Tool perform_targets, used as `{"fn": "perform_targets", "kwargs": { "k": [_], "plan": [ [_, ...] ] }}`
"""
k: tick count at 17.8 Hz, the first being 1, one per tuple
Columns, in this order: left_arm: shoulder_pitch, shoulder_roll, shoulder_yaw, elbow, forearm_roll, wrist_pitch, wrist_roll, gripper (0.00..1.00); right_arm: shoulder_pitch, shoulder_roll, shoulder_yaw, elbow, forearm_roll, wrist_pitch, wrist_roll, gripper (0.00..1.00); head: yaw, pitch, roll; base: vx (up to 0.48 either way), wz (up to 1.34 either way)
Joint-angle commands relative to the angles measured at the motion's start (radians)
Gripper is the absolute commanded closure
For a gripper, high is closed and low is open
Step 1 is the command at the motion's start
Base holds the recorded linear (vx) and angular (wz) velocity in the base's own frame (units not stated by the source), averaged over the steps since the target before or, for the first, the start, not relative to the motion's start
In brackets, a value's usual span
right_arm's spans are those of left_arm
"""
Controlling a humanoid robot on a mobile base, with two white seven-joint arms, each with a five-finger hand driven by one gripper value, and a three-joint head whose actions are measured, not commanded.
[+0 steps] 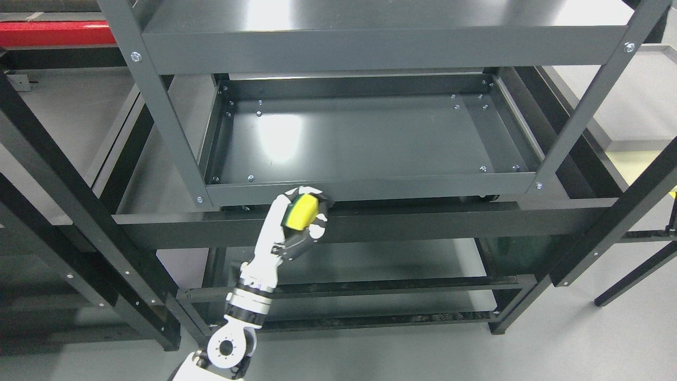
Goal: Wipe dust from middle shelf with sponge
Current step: 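Withdraw the left hand holding the sponge down from the shelf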
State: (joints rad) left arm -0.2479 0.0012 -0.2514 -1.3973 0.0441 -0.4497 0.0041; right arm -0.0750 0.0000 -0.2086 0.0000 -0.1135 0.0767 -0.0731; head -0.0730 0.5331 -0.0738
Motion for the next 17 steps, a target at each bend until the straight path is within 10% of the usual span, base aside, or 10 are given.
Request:
{"fn": "perform_targets", "kwargs": {
  "k": [1,17],
  "plan": [
    [0.090,0.016,0.242,-0.052,0.068,0.003,-0.012,1.00,0.000,-0.017,0.000,-0.017,0.000,0.000,-0.001,0.00,0.0000,0.000,0.000,0.000,0.00],
    [0.206,0.016,0.231,-0.112,0.068,0.002,-0.013,1.00,0.000,-0.017,0.000,-0.017,0.000,0.000,-0.001,0.00,0.0000,0.000,0.000,0.000,0.00]
  ]
}}
